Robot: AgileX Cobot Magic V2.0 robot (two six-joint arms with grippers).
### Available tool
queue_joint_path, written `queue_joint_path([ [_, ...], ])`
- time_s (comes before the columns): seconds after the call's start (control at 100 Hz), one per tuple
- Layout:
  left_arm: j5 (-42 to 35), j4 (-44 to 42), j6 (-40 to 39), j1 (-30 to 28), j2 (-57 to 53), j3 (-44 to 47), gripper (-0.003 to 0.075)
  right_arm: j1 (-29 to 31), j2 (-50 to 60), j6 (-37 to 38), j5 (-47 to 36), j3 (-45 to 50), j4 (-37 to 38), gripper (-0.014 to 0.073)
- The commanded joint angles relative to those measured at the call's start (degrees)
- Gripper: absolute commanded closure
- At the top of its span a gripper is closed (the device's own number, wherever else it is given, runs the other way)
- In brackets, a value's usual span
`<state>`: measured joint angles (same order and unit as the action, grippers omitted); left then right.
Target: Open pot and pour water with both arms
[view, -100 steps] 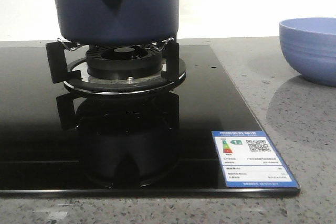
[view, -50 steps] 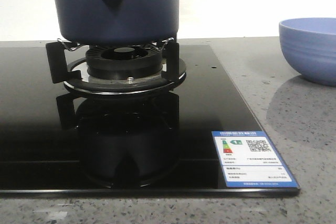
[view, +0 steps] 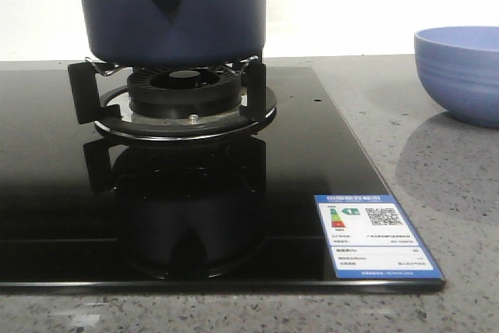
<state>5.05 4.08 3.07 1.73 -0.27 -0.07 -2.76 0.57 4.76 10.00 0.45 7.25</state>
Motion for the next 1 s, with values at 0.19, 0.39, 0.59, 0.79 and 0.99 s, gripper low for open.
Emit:
queue_joint_path([
  [0.19,-5.48,0.99,-0.63,0.42,-1.52,1.88,0.0741,0.44,1.03,-0.26,-6.59,1.5,-3.82,0.0637],
  [0.39,-6.18,2.18,-0.63,0.42,-1.52,1.88,0.0741,0.44,1.03,-0.26,-10.82,1.5,-4.48,0.0637],
  [0.59,-6.31,14.87,-0.63,0.42,-1.52,1.88,0.0741,0.44,1.03,-0.26,-14.91,1.5,-8.12,0.0637],
  [0.79,-9.23,39.32,-0.63,0.42,-1.52,1.63,0.0741,0.44,1.03,-0.16,-17.66,0.55,-27.69,0.0637],
  [0.99,-5.05,43.65,-0.39,0.42,-1.27,-2.53,0.0741,0.44,0.47,-0.16,-8.48,-6.59,-31.83,0.0636],
])
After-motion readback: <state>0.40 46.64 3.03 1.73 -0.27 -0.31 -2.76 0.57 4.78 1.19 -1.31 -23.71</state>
